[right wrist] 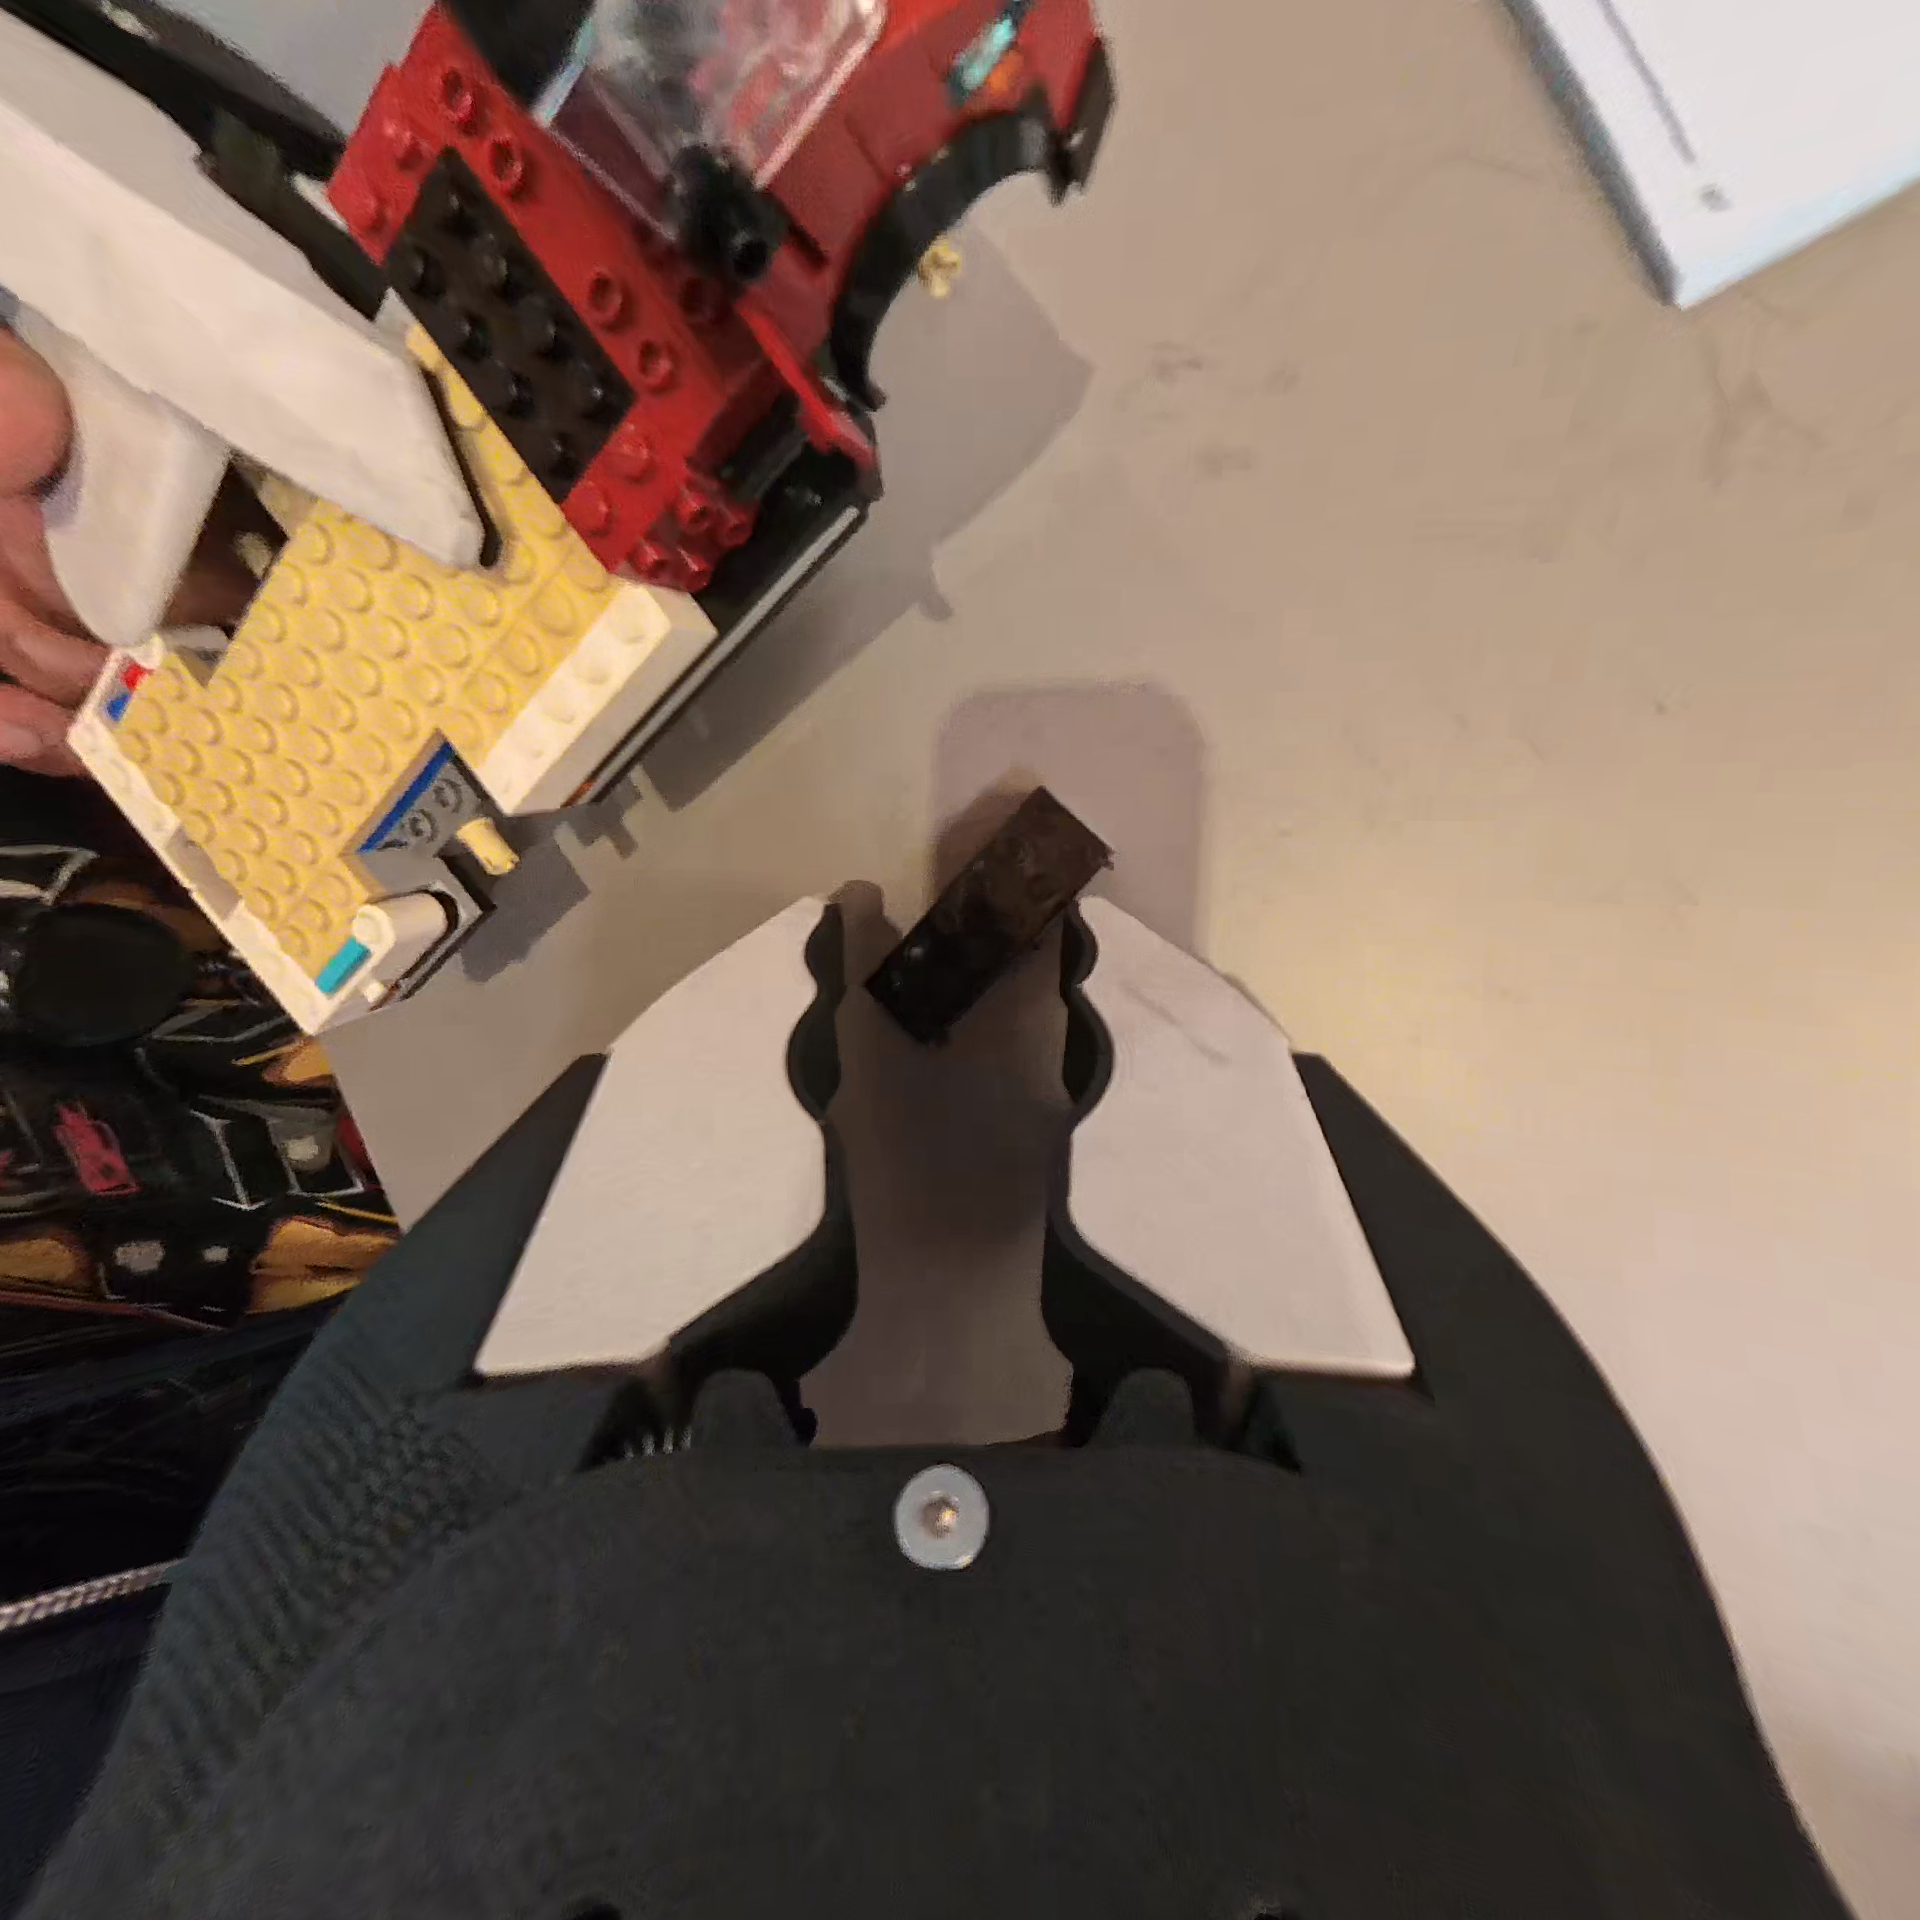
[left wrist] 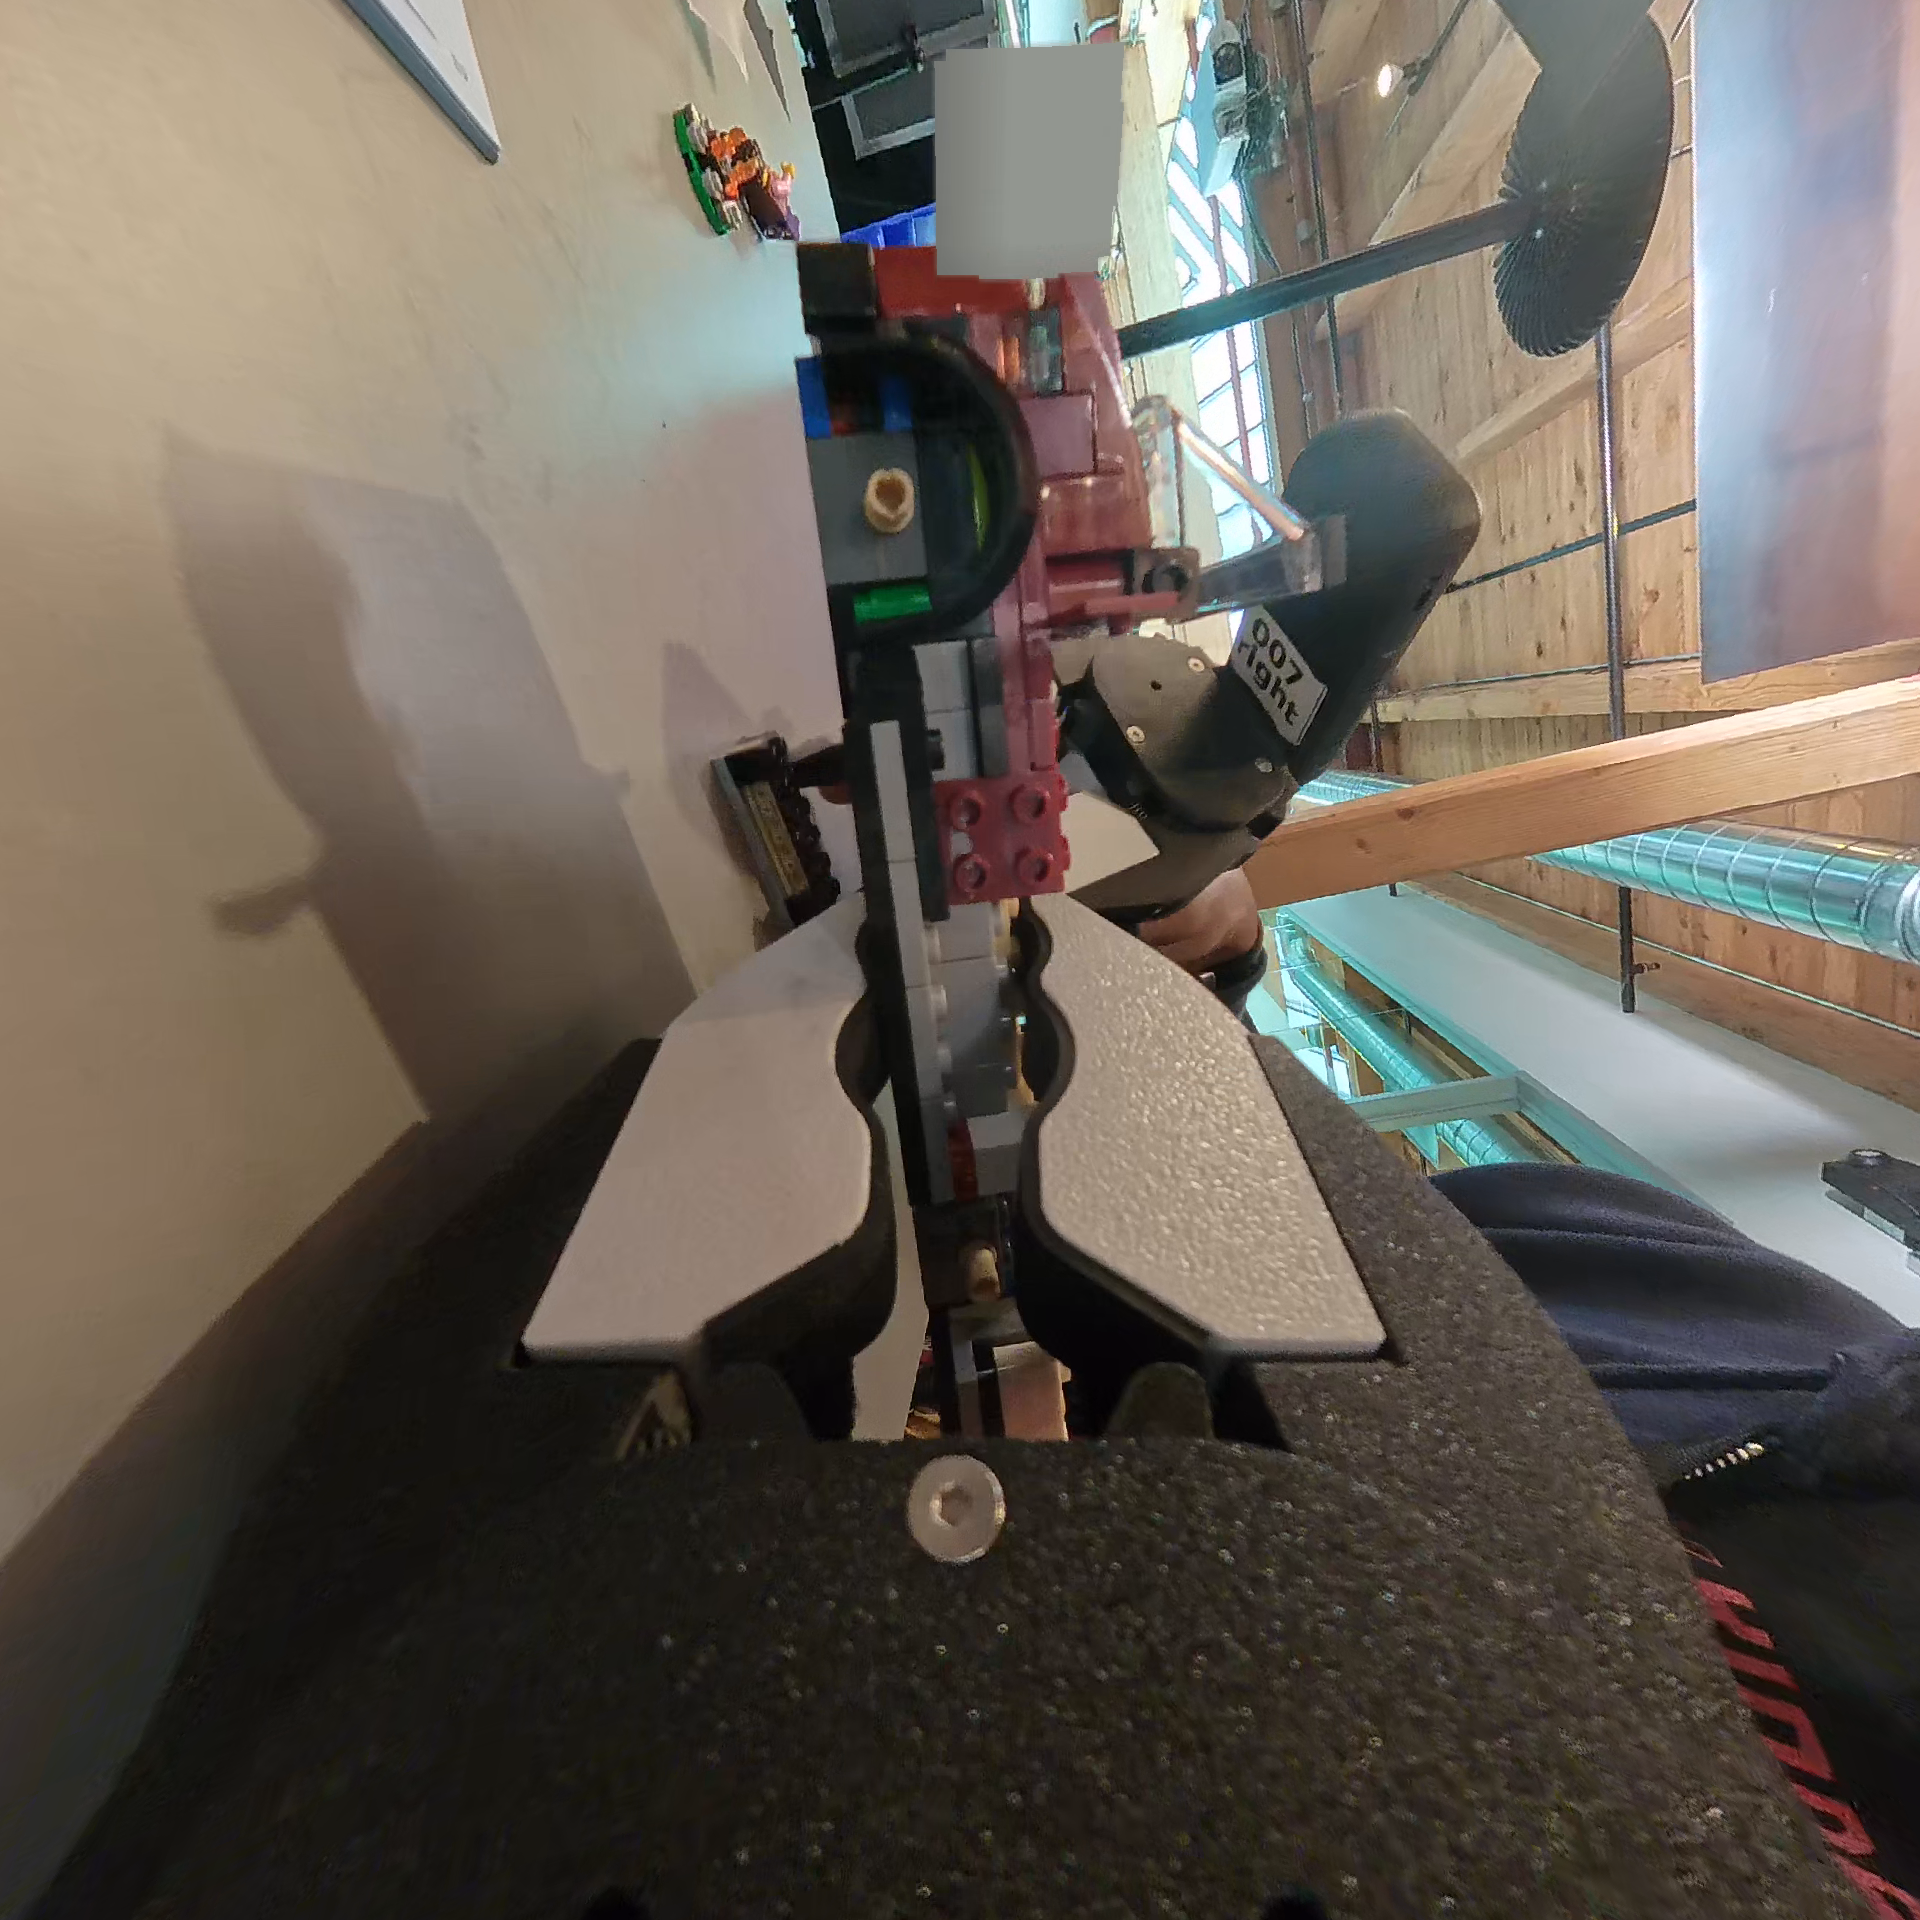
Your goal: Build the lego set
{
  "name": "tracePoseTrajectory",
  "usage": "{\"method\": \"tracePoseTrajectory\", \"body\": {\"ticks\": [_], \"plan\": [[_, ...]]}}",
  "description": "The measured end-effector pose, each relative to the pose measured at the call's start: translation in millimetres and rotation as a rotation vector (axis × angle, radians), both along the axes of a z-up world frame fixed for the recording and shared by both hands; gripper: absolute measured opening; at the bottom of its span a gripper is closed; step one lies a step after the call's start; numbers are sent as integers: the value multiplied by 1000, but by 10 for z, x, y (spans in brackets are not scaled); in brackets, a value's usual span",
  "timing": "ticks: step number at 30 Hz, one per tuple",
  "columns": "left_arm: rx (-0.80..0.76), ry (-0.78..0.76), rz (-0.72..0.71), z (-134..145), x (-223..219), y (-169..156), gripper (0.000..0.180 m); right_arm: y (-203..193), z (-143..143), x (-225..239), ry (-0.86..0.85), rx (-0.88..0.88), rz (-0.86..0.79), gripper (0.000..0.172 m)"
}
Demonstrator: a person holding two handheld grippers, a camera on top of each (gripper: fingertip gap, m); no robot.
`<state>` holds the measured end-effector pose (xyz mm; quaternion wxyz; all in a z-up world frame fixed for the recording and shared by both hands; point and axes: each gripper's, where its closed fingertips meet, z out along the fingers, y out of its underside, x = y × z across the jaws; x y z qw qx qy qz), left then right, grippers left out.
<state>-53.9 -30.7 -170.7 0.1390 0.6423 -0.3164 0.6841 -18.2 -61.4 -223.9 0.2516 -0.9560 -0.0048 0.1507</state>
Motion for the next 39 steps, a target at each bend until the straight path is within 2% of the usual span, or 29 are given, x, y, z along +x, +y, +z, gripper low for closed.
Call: {"method": "tracePoseTrajectory", "body": {"ticks": [6, 15, 28, 31, 34, 37, 39], "plan": [[-4, 3, 25, -4, -27, 48, 21, 52, -8, -1, -103, 4, 106, 22], [-31, 12, 9, -10, -25, 33, 21, 11, -4, 78, -264, -16, 142, 20], [-48, 31, 15, -27, -20, 30, 21, 1, 26, 111, -321, 8, 209, 19], [-43, 41, 10, -41, -19, 13, 21, 24, 188, 151, -323, 75, 206, 19], [-31, 61, -5, -70, -17, -27, 21, 69, 518, 97, -320, 190, 249, 18], [-16, 80, -26, -97, -15, -84, 21, 146, 803, -77, -307, 273, 350, 18], [-5, 86, -38, -103, -11, -124, 21, 217, 865, -182, -323, 278, 425, 18]]}}
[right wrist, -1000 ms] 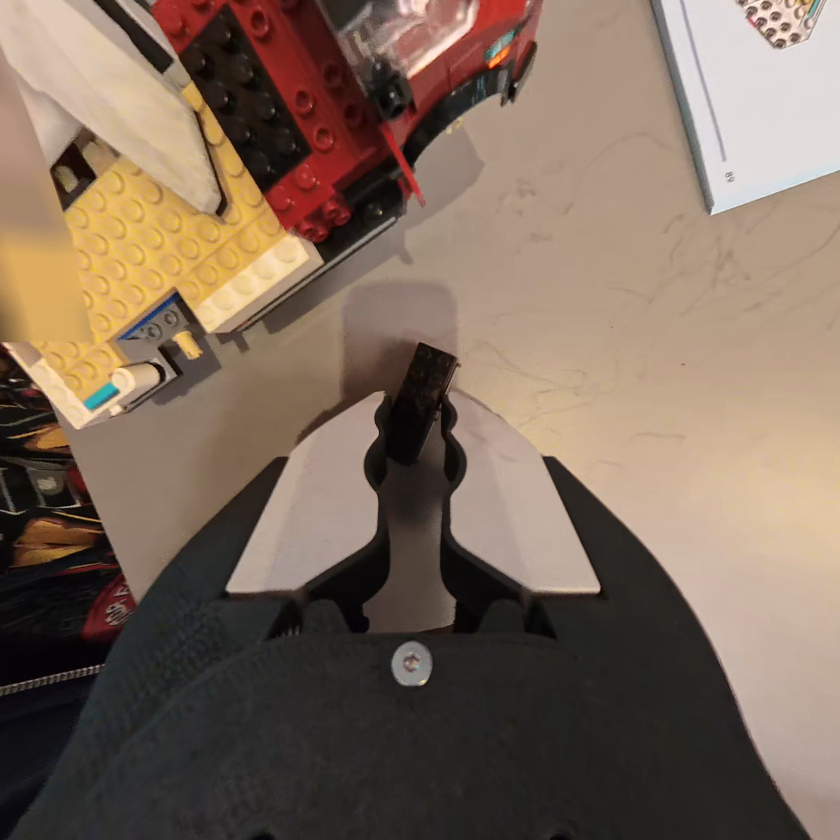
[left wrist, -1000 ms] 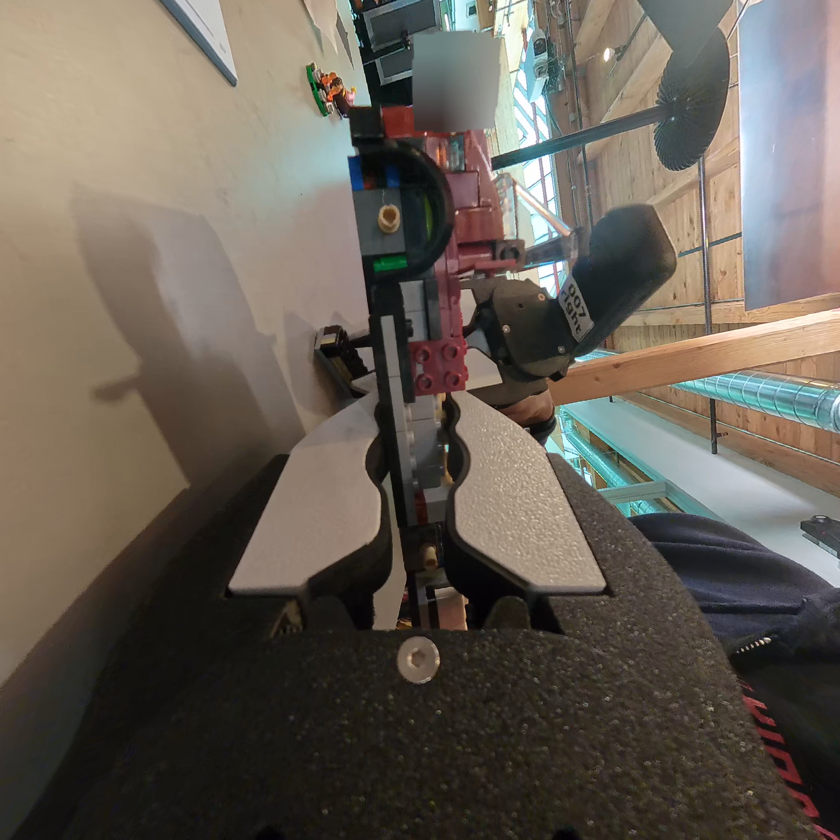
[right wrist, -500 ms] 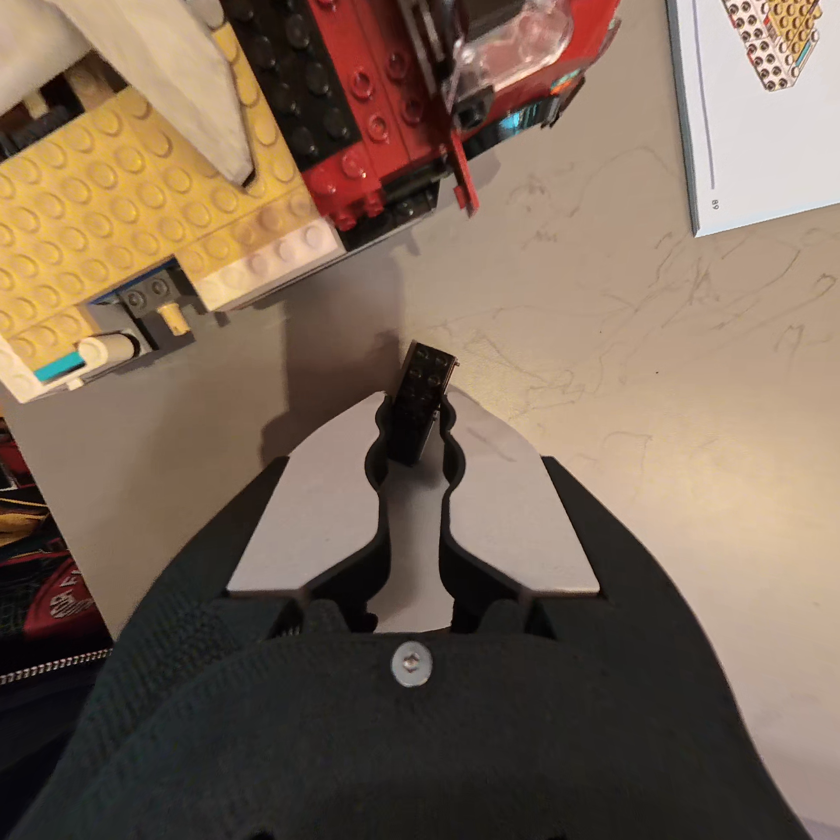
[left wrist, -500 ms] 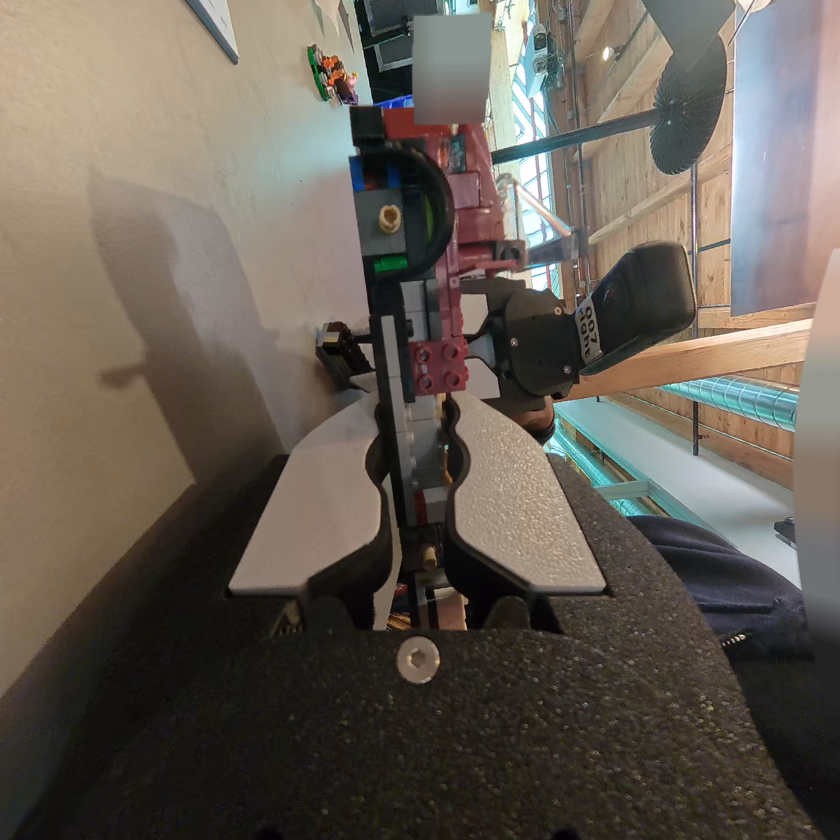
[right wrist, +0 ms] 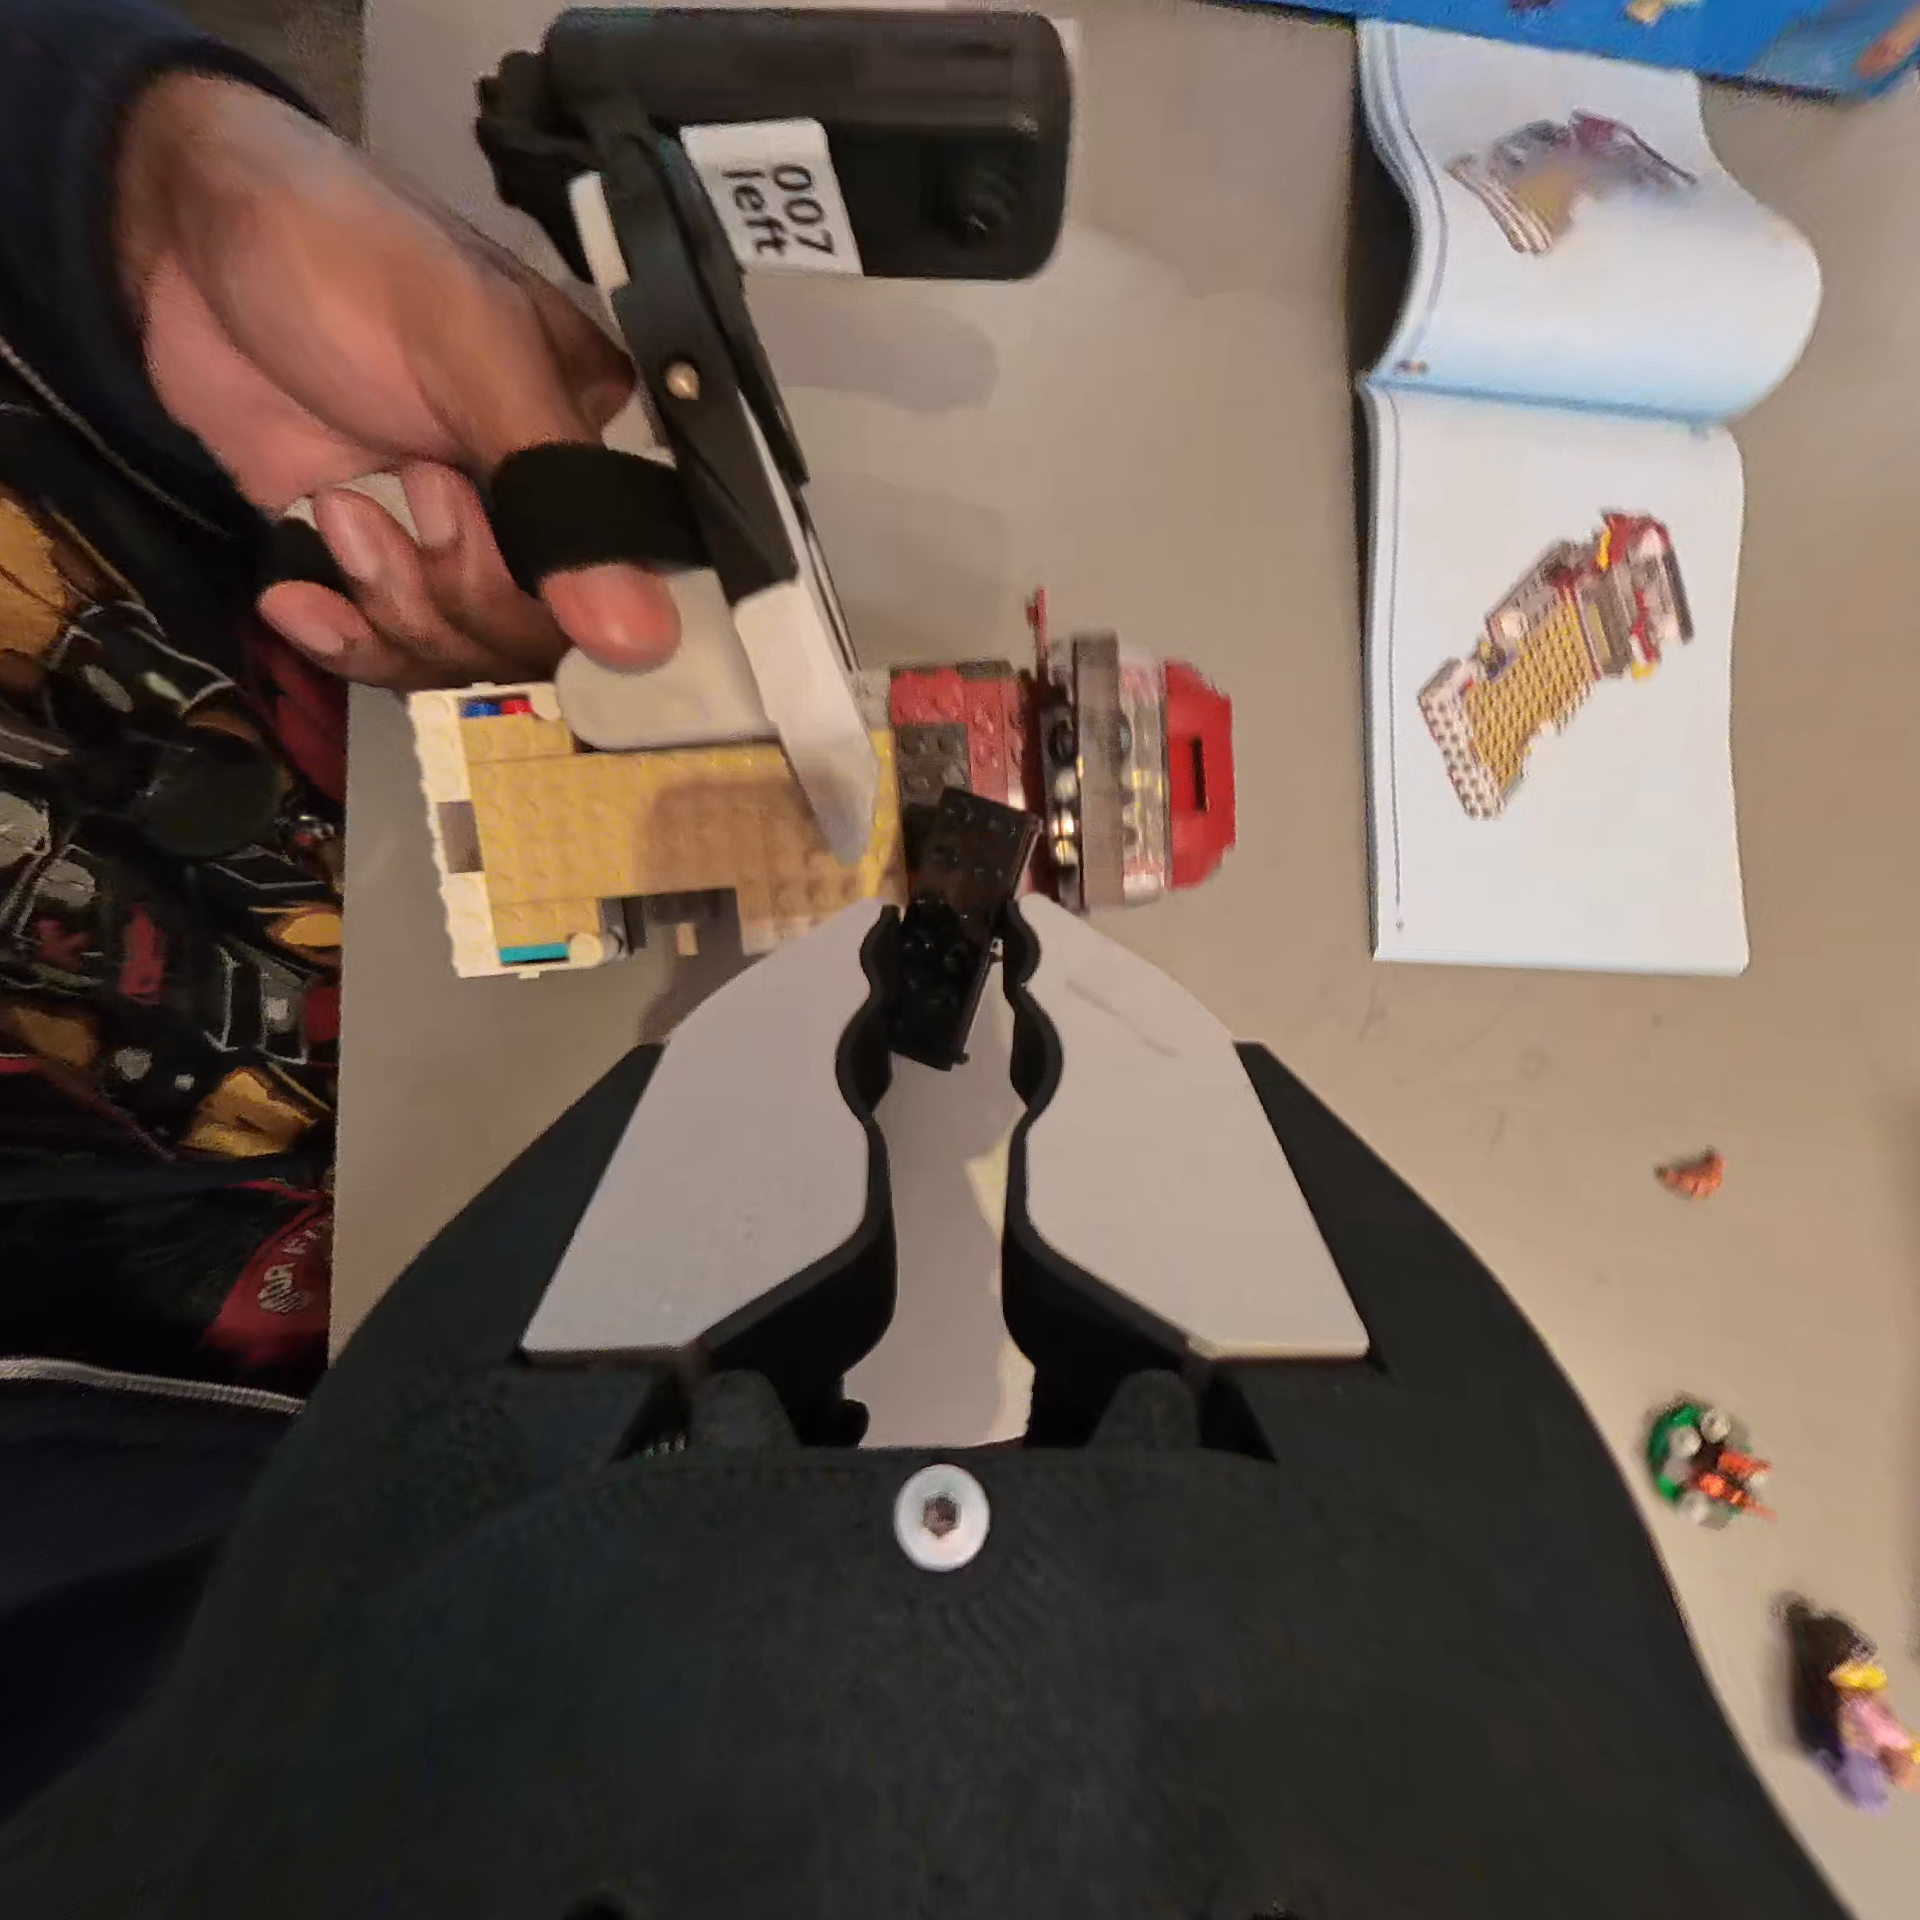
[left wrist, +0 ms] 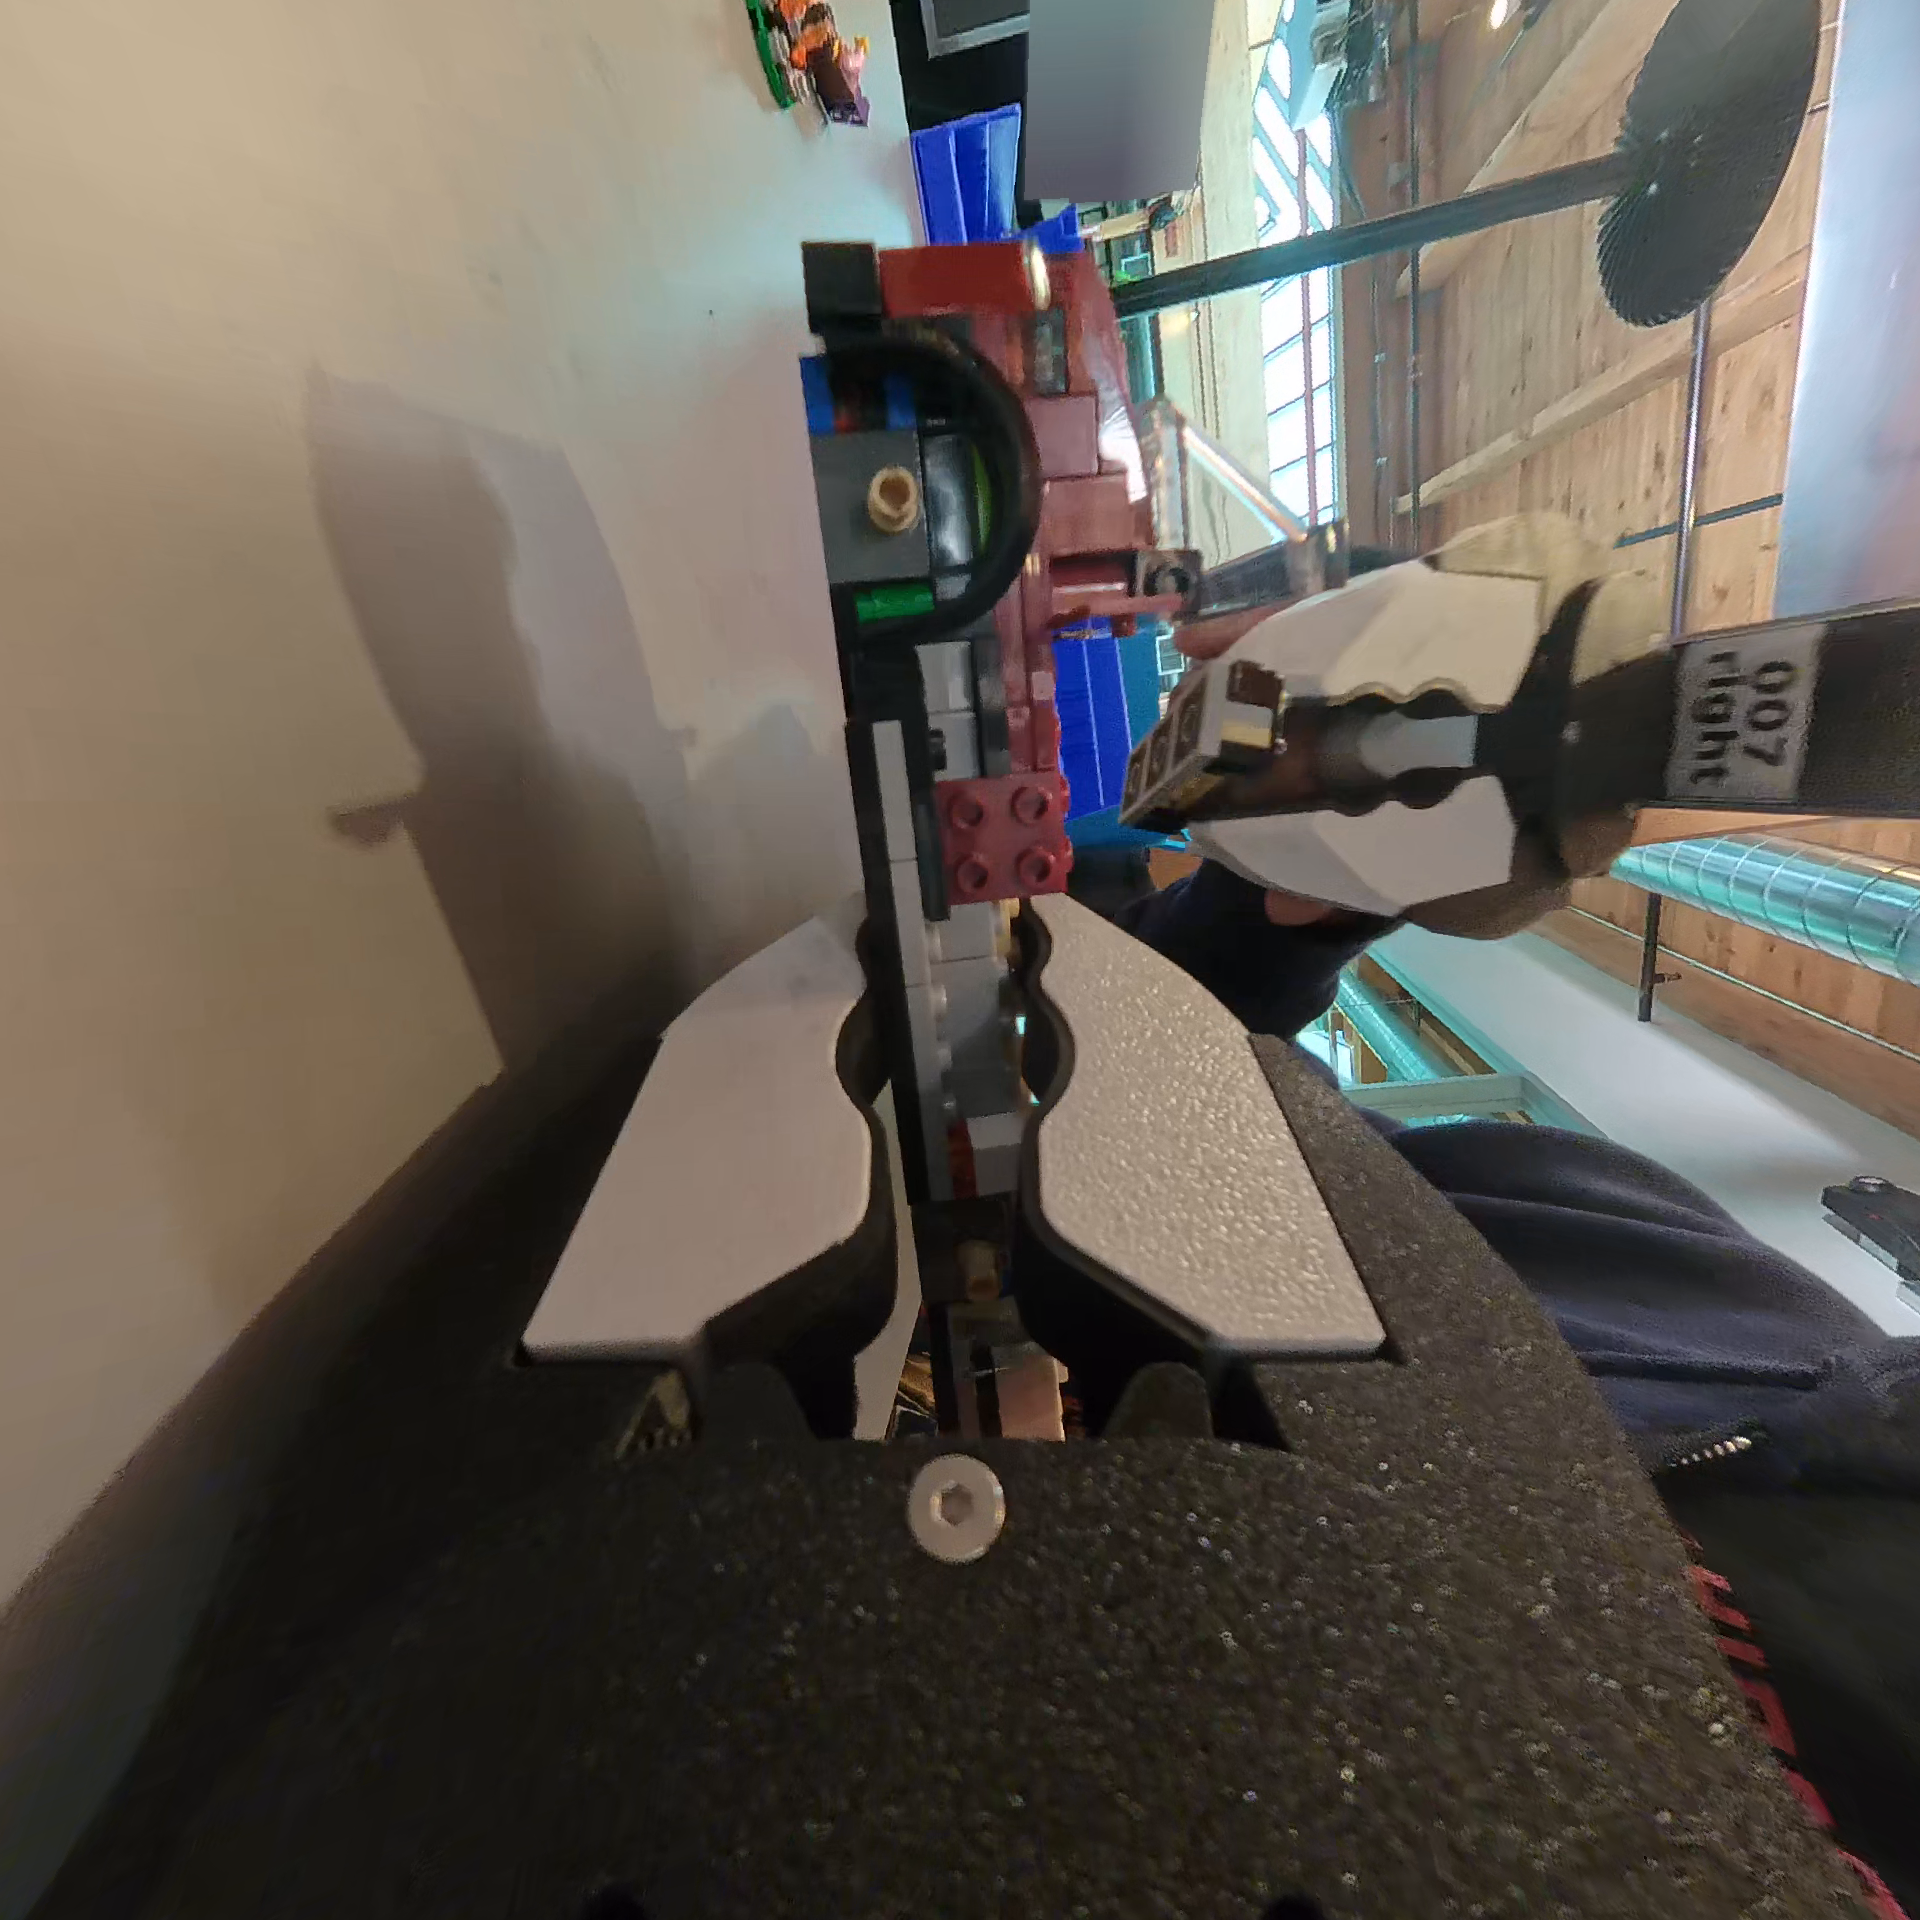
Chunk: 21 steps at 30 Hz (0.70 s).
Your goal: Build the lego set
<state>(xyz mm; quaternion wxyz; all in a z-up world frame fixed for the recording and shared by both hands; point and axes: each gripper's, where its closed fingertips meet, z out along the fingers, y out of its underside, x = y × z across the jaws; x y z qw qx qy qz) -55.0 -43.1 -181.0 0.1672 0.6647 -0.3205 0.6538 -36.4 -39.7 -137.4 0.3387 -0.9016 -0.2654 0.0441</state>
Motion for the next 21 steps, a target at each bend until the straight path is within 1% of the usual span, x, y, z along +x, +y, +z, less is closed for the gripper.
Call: {"method": "tracePoseTrajectory", "body": {"ticks": [4, 10, 17, 21], "plan": [[10, -3, -13, 18, 6, -45, 21, 115, -51, -136, -72, -37, 103, 18], [7, -4, -5, 25, -5, -8, 21, 164, -157, -177, -171, -75, 189, 18], [-15, -8, -8, 34, -6, -3, 21, 180, -203, -173, -221, -91, 243, 19], [-19, -8, -3, 30, -14, 8, 21, 207, -197, -151, -274, -81, 236, 19]]}}
